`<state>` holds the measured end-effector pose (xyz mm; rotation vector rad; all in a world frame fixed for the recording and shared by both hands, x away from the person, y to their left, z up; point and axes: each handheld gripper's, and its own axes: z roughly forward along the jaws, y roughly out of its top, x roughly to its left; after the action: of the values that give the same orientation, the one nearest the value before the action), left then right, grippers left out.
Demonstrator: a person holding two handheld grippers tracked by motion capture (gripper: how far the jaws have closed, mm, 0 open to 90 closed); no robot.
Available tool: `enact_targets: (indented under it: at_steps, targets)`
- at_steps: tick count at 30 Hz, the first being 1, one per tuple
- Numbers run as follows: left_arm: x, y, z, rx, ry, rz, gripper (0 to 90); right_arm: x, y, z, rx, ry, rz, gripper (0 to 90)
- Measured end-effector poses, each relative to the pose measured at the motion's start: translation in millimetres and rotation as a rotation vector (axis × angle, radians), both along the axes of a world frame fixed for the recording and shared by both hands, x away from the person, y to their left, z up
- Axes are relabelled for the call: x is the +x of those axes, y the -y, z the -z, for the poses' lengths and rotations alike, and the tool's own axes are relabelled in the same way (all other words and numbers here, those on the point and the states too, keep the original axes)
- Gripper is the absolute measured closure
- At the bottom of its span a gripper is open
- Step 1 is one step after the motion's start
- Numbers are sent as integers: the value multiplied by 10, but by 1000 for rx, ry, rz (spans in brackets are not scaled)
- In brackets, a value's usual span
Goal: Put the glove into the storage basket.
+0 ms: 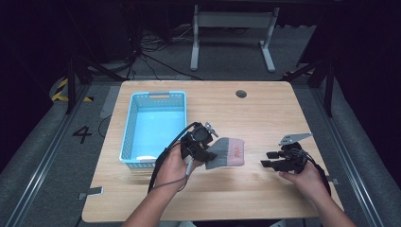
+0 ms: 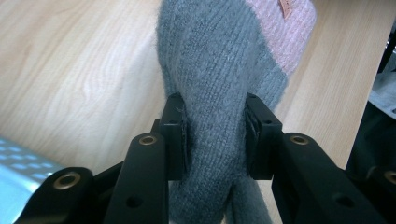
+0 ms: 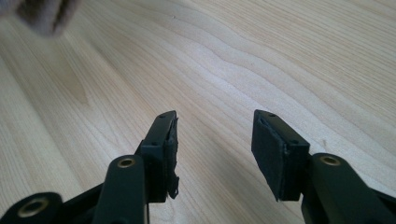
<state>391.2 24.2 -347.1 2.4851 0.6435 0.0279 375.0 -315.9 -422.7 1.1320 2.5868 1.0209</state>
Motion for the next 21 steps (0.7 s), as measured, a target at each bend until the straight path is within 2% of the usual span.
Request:
enact_targets:
  at_steps: [9,19,21]
  targets:
    - [132,-232,-170,-17,10,-25,663,-27,0,16,-3,-10,7,515]
    - [336,-594,-352,-10,63,-89,661,-68,25,24,-5,-13,18,515]
    - [391,-678,-370,-8,67,-116,661,-73,27,25,-5,-12,19,515]
